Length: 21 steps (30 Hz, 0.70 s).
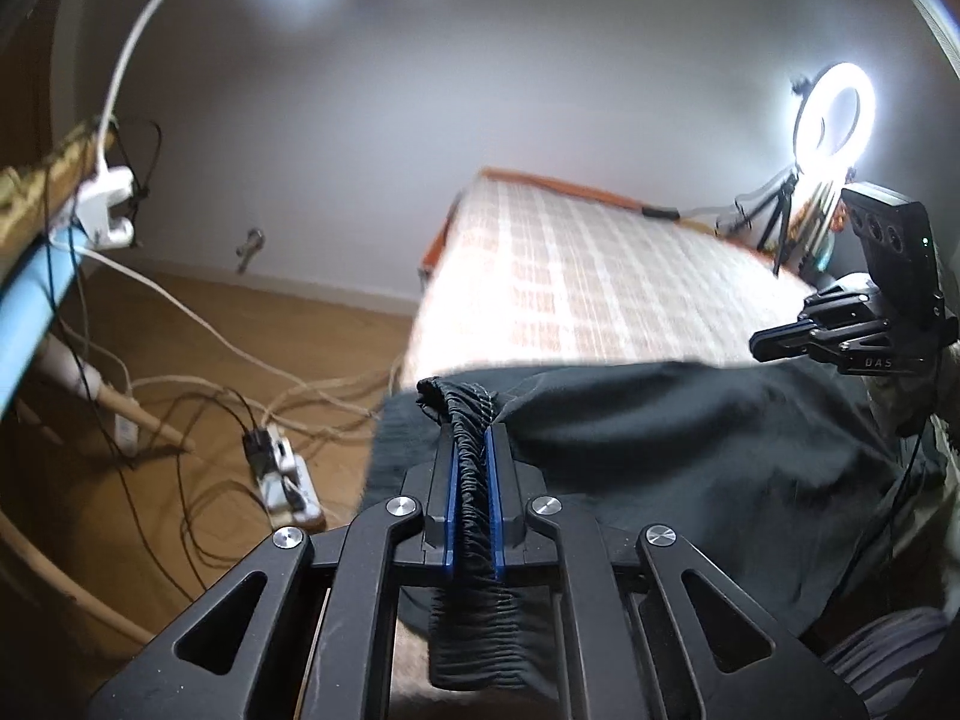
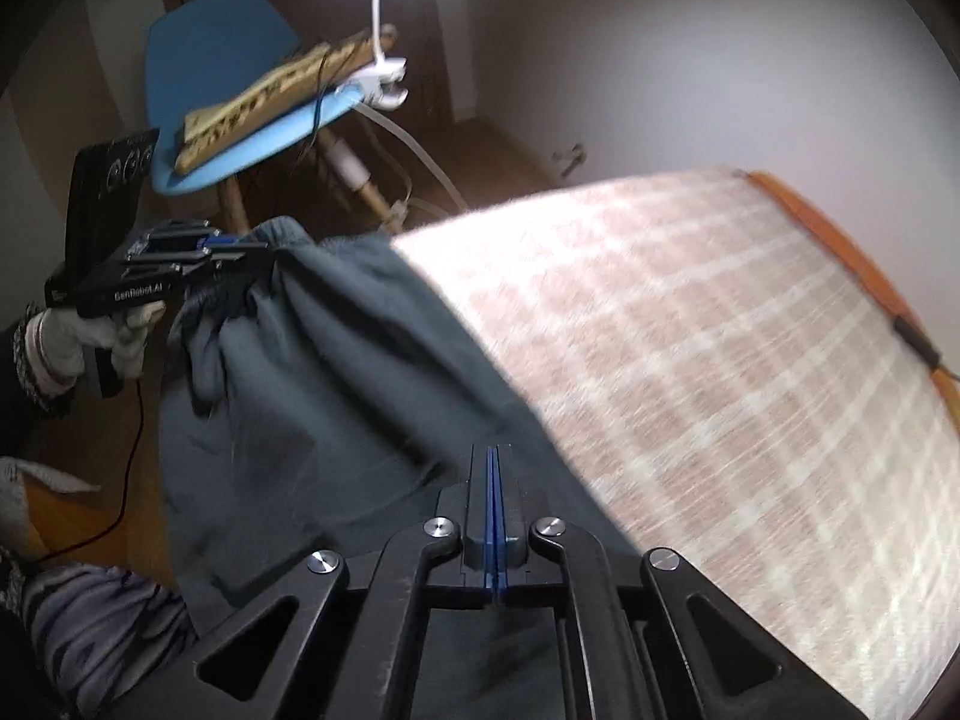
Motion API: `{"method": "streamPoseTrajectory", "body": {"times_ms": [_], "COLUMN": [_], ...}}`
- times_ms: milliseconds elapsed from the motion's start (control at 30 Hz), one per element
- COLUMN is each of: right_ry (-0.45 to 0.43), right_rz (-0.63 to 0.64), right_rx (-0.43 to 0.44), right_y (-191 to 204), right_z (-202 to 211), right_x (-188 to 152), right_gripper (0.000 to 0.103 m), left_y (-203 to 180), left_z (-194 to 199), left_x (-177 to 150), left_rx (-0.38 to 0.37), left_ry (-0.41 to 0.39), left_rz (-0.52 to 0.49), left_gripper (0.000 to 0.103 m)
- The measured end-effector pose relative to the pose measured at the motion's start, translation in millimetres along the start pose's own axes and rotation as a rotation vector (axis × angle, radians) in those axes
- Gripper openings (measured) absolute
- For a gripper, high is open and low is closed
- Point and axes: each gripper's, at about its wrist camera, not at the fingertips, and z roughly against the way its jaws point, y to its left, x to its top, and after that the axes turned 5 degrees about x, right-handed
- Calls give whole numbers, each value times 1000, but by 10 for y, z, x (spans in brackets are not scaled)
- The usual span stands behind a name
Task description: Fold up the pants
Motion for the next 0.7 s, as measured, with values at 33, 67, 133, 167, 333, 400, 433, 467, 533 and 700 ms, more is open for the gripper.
{"method": "streamPoseTrajectory", "body": {"times_ms": [33, 67, 133, 167, 333, 400, 433, 467, 533, 700], "right_ry": [-19, -37, -48, -47, -25, -22, -21, -24, -45, -145], "right_rz": [-6, -16, -23, -26, -45, -44, -45, -54, -113, -263], "right_rx": [-8, -12, -38, -47, -49, -48, -53, -59, -70, -166], "right_y": [-17, -48, -95, -112, -131, -122, -114, -122, -172, -226], "right_z": [49, 93, 116, 104, 0, 16, 40, 83, 223, 748], "right_x": [29, 74, 132, 152, 133, 83, 56, 25, -58, -375], "right_gripper": [0, 0, 0, 0, 0, 0, 0, 0, 9, 44], "left_y": [23, 37, 70, 84, 196, 211, 217, 225, 269, 356], "left_z": [9, 9, -39, -75, -393, -449, -458, -468, -482, -317], "left_x": [56, 83, 158, 177, 151, 106, 87, 74, 56, 87], "left_rx": [7, 11, 23, 24, 30, 58, 61, 63, 95, 147], "left_ry": [-15, -23, -27, -25, 60, 78, 89, 102, 138, 112], "left_rz": [1, -4, -14, -19, -25, -33, -31, -25, -6, 25], "left_gripper": [6, 6, 6, 6, 7, 12, 12, 16, 30, 33]}}
